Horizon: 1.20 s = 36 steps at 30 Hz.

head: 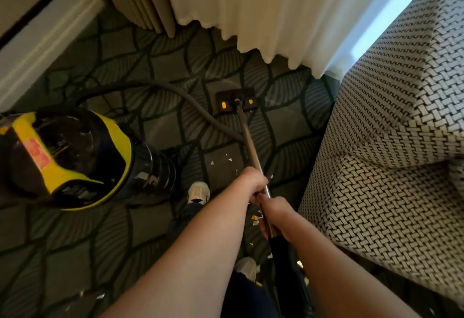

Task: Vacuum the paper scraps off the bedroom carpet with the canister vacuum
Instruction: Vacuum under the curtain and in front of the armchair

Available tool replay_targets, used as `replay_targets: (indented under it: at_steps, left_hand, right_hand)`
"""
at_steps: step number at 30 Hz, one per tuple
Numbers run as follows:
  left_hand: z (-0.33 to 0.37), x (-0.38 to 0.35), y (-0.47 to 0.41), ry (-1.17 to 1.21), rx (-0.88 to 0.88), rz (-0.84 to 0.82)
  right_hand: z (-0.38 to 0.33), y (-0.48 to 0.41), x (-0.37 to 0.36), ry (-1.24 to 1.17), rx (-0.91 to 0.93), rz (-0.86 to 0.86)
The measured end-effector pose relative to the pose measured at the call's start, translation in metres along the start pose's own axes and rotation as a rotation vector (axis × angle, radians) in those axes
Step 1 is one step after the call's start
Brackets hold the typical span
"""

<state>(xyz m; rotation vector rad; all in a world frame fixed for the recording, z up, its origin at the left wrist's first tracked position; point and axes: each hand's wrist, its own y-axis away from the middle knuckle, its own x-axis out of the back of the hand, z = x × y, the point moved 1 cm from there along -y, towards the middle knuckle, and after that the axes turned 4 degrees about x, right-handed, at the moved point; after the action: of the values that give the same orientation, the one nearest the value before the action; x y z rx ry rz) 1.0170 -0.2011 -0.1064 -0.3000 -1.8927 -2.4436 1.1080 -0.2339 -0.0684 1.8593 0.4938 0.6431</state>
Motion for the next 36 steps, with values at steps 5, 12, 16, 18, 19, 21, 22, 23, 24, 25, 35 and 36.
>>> replay_targets:
  at_steps: [5, 12, 16, 18, 19, 21, 22, 23, 24, 25, 35, 36]
  left_hand:
    - [-0.02, -0.014, 0.009, 0.002, -0.008, 0.033]
    - [-0.051, -0.031, 0.006, -0.02, -0.01, 0.049]
    - [-0.07, -0.034, 0.004, -0.05, -0.028, 0.071]
    - [-0.079, -0.034, 0.003, -0.07, -0.046, 0.08]
    - [-0.083, -0.033, 0.003, -0.082, -0.054, 0.084]
    - [-0.093, -0.032, 0.003, -0.1, -0.067, 0.092]
    - [-0.098, -0.03, 0.003, -0.103, -0.069, 0.089]
    - [-0.104, -0.029, 0.004, -0.109, -0.07, 0.084]
    - [-0.111, -0.027, 0.006, -0.118, -0.072, 0.076]
    - [-0.118, -0.026, 0.009, -0.131, -0.074, 0.068]
    - [-0.197, -0.009, 0.044, -0.276, -0.114, 0.069]
    - [-0.204, -0.007, 0.048, -0.277, -0.115, 0.067]
  right_hand:
    - [0.027, 0.005, -0.003, 0.009, -0.004, -0.029]
    - [0.06, 0.008, -0.016, -0.015, -0.051, -0.033]
    - [0.075, 0.01, -0.028, -0.021, -0.062, -0.032]
    - [0.079, 0.009, -0.035, -0.032, -0.056, -0.027]
    - [0.082, 0.009, -0.038, -0.038, -0.054, -0.025]
    - [0.087, 0.013, -0.047, -0.047, -0.054, -0.026]
    - [0.089, 0.016, -0.052, -0.046, -0.055, -0.028]
    - [0.093, 0.018, -0.057, -0.041, -0.052, -0.031]
    - [0.096, 0.021, -0.063, -0.037, -0.051, -0.031]
    - [0.1, 0.023, -0.069, -0.037, -0.052, -0.028]
    - [0.148, 0.057, -0.14, -0.105, -0.077, -0.036]
    - [0.152, 0.061, -0.146, -0.104, -0.073, -0.034]
